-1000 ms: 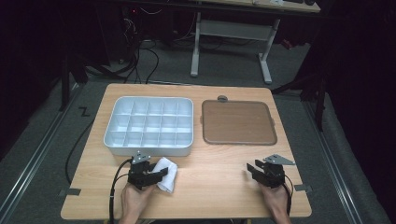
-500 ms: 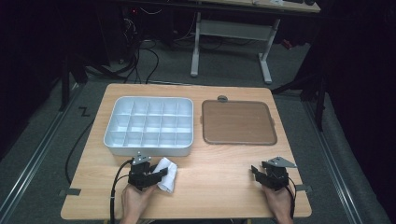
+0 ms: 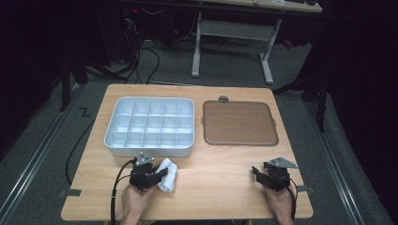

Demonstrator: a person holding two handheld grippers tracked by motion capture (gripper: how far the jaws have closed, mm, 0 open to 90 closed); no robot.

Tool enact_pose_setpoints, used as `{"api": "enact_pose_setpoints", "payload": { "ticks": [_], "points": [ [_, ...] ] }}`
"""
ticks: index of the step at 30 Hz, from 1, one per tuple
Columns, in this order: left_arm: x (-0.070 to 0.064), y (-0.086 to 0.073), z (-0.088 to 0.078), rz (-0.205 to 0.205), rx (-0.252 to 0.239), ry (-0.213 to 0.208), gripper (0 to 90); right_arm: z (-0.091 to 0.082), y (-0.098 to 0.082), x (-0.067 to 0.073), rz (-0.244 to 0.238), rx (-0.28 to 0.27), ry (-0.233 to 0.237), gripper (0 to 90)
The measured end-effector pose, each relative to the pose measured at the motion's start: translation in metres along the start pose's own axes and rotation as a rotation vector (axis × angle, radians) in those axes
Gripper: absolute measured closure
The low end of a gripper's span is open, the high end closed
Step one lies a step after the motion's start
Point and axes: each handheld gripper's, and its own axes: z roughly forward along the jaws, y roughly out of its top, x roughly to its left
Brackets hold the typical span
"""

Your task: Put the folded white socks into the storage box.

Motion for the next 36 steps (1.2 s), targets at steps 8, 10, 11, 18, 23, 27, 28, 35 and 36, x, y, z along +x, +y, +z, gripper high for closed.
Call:
{"api": "enact_pose_setpoints", "payload": {
  "ticks": [8,10,11,18,23,27,28,35,36],
  "points": [
    [-0.003,0.002,-0.002,0.004,0.006,-0.003,71.8,0.000,0.000,0.000,0.000,0.000,0.000,45.6],
    [-0.004,0.003,-0.002,-0.002,0.010,-0.007,72.0,0.000,0.000,0.000,0.001,0.000,0.000,45.6],
    [-0.005,0.003,-0.003,-0.001,0.013,-0.009,72.1,0.000,0.000,0.000,0.001,0.000,0.000,45.6],
    [-0.013,0.005,-0.006,0.004,0.031,-0.030,72.4,0.000,0.000,0.000,-0.003,0.000,0.003,44.8],
    [-0.017,0.008,-0.006,0.008,0.038,-0.041,72.4,0.000,0.000,0.000,-0.005,0.000,0.005,44.2],
    [-0.018,0.011,-0.009,0.001,0.033,-0.051,72.4,0.000,0.000,0.000,-0.006,0.000,0.007,43.7],
    [-0.019,0.012,-0.009,-0.003,0.032,-0.054,72.4,0.000,0.000,0.000,-0.007,0.000,0.007,43.7],
    [-0.021,0.018,-0.013,0.002,0.021,-0.059,72.4,0.000,0.000,0.000,-0.007,0.001,0.007,43.1],
    [-0.022,0.019,-0.014,-0.001,0.020,-0.060,72.4,0.000,0.000,0.000,-0.008,0.001,0.008,42.9]
  ]
}}
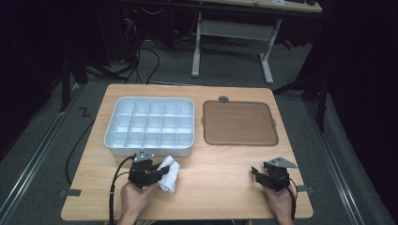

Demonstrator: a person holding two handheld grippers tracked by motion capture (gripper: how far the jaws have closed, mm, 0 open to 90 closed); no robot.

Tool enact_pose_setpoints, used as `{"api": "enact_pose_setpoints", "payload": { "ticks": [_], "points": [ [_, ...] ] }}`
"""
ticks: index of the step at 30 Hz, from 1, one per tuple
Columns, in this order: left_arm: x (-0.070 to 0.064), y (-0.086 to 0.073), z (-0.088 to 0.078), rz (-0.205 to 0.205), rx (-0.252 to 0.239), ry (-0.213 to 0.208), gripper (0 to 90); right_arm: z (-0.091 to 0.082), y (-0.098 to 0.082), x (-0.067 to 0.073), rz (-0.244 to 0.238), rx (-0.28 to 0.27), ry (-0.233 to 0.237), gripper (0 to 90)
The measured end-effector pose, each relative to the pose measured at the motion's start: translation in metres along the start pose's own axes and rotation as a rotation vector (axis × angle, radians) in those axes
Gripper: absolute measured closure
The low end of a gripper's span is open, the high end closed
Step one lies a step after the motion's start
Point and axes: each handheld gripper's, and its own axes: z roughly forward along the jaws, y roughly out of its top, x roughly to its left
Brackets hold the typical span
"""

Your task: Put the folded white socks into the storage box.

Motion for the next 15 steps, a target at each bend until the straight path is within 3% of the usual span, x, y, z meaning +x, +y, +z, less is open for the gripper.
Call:
{"api": "enact_pose_setpoints", "payload": {
  "ticks": [6,15],
  "points": [
    [0.0006,0.0041,-0.0038,-0.005,0.003,-0.010,72.4,0.0002,0.0000,0.0000,-0.002,-0.001,-0.001,42.6],
    [-0.0027,0.0089,-0.0083,0.018,0.010,-0.019,72.3,0.0002,0.0000,0.0000,0.000,0.000,-0.001,42.4]
  ]
}}
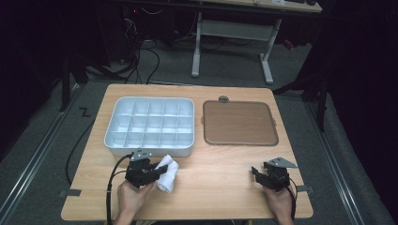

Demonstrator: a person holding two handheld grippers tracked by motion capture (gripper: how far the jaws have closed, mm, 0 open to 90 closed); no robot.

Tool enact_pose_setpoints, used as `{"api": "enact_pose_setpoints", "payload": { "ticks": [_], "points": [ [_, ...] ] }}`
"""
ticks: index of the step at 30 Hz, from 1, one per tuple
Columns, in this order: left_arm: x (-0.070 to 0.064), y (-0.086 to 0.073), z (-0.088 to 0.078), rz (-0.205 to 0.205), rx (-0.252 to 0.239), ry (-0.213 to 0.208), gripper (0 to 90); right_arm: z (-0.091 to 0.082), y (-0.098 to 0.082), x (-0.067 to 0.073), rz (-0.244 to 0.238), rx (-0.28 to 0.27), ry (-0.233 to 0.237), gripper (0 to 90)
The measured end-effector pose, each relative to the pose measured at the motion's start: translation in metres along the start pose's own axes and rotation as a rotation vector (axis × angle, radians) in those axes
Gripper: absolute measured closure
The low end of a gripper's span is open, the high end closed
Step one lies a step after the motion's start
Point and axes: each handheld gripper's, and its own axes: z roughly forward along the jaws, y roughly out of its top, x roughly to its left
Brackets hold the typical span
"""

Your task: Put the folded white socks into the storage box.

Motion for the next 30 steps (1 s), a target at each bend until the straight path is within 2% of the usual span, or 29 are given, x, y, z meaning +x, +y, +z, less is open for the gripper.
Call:
{"api": "enact_pose_setpoints", "payload": {
  "ticks": [10,14,18,27,30],
  "points": [
    [0.001,0.007,-0.005,-0.001,-0.014,-0.001,72.3,0.000,0.000,0.000,0.000,0.000,-0.001,42.2],
    [0.001,0.011,-0.007,0.015,-0.003,-0.004,72.3,0.000,0.000,0.000,0.006,0.001,-0.005,41.3],
    [0.000,0.016,-0.010,0.010,-0.004,-0.012,72.3,0.000,0.000,0.000,0.007,0.001,-0.006,41.4],
    [-0.002,0.027,-0.014,0.002,-0.029,-0.018,72.3,0.000,0.000,0.000,0.006,0.001,-0.005,41.3],
    [-0.004,0.031,-0.015,0.010,-0.029,-0.023,72.2,0.000,0.000,0.000,0.007,0.001,-0.006,41.8]
  ]
}}
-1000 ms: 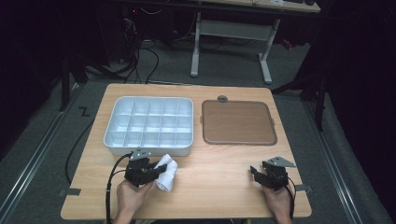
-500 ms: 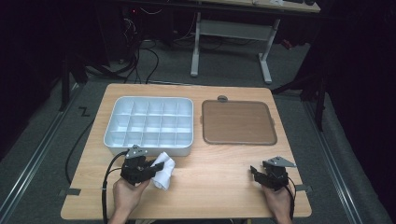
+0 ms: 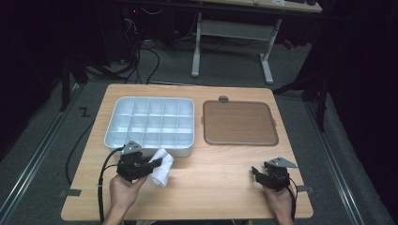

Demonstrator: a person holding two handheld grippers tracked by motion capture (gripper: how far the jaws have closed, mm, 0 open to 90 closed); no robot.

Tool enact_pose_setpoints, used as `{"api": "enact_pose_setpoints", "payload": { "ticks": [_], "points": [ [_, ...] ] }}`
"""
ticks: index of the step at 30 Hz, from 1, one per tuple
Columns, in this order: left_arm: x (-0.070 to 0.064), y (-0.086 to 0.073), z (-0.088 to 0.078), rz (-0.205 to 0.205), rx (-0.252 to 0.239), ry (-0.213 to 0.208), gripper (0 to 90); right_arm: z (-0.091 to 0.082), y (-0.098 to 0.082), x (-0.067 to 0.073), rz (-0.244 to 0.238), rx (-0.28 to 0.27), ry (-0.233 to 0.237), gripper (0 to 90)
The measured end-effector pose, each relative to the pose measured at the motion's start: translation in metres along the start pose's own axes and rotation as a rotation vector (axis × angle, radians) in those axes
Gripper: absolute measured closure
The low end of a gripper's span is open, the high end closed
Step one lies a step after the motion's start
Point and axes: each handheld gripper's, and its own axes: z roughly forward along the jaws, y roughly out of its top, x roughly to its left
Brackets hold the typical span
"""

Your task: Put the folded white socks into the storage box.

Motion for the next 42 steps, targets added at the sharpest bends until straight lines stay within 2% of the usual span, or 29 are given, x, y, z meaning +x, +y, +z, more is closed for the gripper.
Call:
{"api": "enact_pose_setpoints", "payload": {
  "ticks": [7,11,18,27,31,39,42],
  "points": [
    [-0.002,0.008,-0.001,0.005,-0.007,0.004,72.2,0.000,0.000,0.000,-0.002,-0.002,-0.001,42.1],
    [-0.003,0.014,0.000,-0.016,-0.009,0.003,72.2,0.000,0.000,0.000,-0.001,-0.001,0.001,42.9],
    [-0.007,0.022,0.000,-0.005,-0.019,-0.004,72.2,0.000,0.000,0.000,-0.003,-0.002,0.001,43.7],
    [-0.004,0.030,0.001,-0.012,-0.024,-0.004,72.2,0.000,0.000,0.001,-0.007,-0.003,0.000,43.7],
    [-0.006,0.035,0.002,0.012,-0.035,0.005,72.1,0.000,0.000,0.001,-0.007,-0.003,-0.001,43.5],
    [-0.005,0.048,0.004,-0.008,-0.053,-0.001,72.1,0.000,0.000,0.001,-0.008,-0.003,-0.003,43.3],
    [-0.005,0.049,0.007,0.020,-0.062,0.020,72.1,0.000,0.000,0.001,-0.008,-0.003,-0.002,43.3]
  ]
}}
